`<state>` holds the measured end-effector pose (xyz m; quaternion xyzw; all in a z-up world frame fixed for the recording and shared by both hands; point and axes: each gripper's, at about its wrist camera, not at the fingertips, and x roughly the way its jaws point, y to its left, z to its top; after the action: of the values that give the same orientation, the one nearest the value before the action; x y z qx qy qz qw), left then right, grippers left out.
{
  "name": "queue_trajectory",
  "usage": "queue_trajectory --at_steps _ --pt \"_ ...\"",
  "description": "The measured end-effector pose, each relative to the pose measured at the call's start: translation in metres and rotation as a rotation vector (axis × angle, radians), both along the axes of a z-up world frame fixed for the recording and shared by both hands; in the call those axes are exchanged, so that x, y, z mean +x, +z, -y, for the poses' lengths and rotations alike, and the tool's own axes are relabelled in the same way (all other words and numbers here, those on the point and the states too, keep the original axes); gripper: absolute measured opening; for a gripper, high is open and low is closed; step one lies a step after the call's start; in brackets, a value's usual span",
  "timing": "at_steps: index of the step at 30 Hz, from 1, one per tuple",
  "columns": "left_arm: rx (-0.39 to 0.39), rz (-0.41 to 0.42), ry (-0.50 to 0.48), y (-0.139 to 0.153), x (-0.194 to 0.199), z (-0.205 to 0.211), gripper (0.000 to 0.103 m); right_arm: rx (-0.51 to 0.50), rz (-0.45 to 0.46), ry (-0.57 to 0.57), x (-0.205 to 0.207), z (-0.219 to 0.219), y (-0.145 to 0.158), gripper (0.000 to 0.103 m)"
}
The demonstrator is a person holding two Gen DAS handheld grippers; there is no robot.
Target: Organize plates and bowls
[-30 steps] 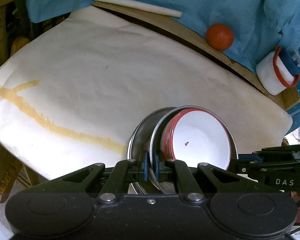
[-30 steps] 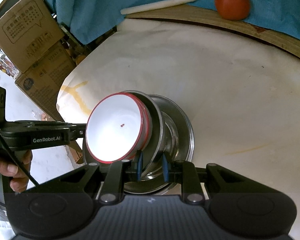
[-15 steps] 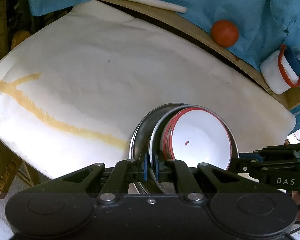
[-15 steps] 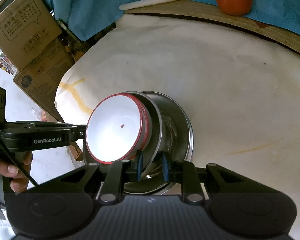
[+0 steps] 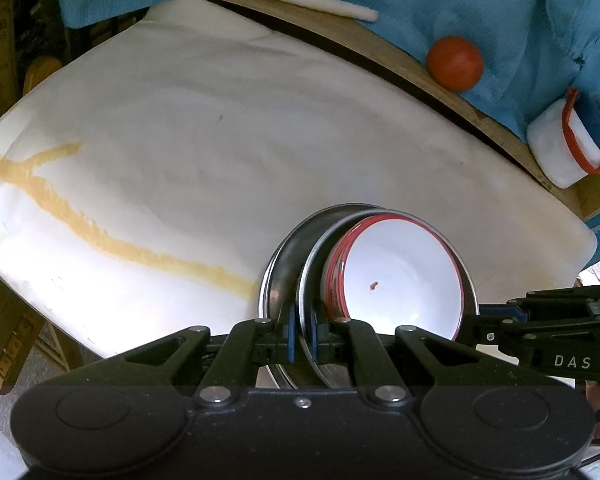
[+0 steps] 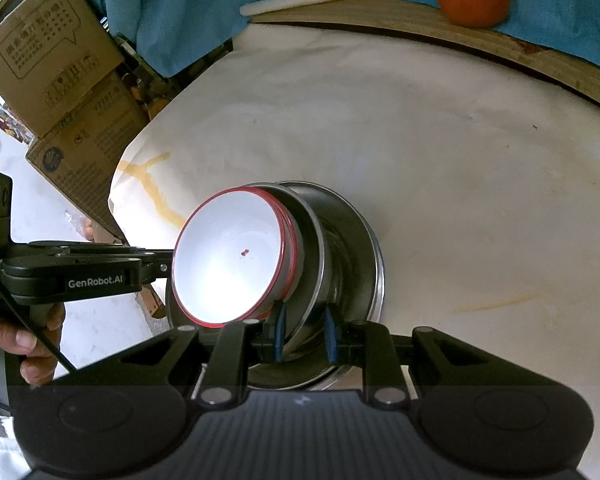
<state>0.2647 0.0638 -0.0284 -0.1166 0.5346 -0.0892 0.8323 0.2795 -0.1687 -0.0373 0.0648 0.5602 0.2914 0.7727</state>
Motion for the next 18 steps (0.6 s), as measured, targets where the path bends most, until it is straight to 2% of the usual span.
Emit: queue_trajectory --at_steps 18 --pt "0.011 -0.009 -0.002 -0.0033 0.0030 0.0039 0.007 -0.010 -0.017 0.002 0.0013 -0.0007 -0.0036 0.023"
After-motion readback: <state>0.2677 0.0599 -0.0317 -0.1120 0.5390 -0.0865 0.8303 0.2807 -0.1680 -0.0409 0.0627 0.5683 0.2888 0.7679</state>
